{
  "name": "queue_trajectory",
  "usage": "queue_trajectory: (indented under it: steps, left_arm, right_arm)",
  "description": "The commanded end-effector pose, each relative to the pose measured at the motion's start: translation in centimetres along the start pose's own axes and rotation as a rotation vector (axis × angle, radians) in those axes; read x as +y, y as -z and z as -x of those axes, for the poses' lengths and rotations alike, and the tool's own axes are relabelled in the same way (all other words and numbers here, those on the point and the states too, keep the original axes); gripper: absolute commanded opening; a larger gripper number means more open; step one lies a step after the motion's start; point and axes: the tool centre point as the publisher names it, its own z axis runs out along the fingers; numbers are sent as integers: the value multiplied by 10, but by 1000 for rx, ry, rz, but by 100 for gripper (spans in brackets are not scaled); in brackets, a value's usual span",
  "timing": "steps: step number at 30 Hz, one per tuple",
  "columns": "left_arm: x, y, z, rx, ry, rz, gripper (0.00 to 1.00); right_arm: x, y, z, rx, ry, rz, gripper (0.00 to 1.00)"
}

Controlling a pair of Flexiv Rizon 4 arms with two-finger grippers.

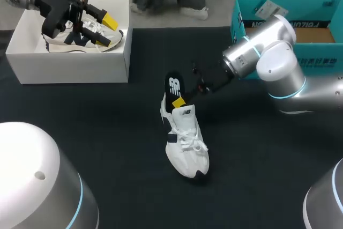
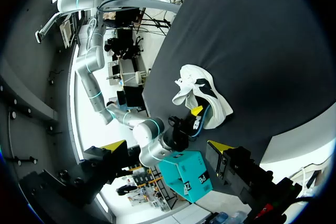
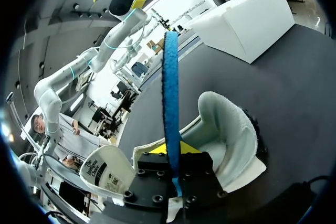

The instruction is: Take the shoe out of the shoebox, open the shoe tongue, remove and reinsert the insole, then place the shoe into the shoebox

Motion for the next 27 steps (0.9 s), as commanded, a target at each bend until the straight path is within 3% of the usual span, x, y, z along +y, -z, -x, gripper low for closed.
queue_trajectory:
  steps: [1, 5, 6, 7, 10, 18, 19, 22, 27]
  left_arm:
    - [-1, 0, 0, 3, -1, 0, 100]
    - [-1, 0, 0, 3, -1, 0, 100]
    - [-1, 0, 0, 3, -1, 0, 100]
    - [-1, 0, 0, 3, -1, 0, 100]
    - [-1, 0, 0, 3, -1, 0, 100]
    - [-1, 0, 0, 3, -1, 0, 100]
    - [-1, 0, 0, 3, -1, 0, 100]
    - [-1, 0, 0, 3, -1, 0, 100]
    - [-1, 0, 0, 3, -1, 0, 100]
  right_arm:
    - [-6, -5, -6, -14, -5, 13, 0]
    - [-2, -1, -8, -31, 2, 18, 0]
    - [0, 1, -8, -37, 9, 19, 12]
    - [2, 3, -8, -45, 19, 22, 34]
    - [9, 7, -6, -55, 37, 22, 47]
    - [16, 9, -6, -73, 66, 51, 37]
    - [16, 9, -6, -80, 65, 67, 31]
    - [13, 9, -7, -87, 65, 107, 0]
    - [9, 4, -4, -62, 57, 119, 0]
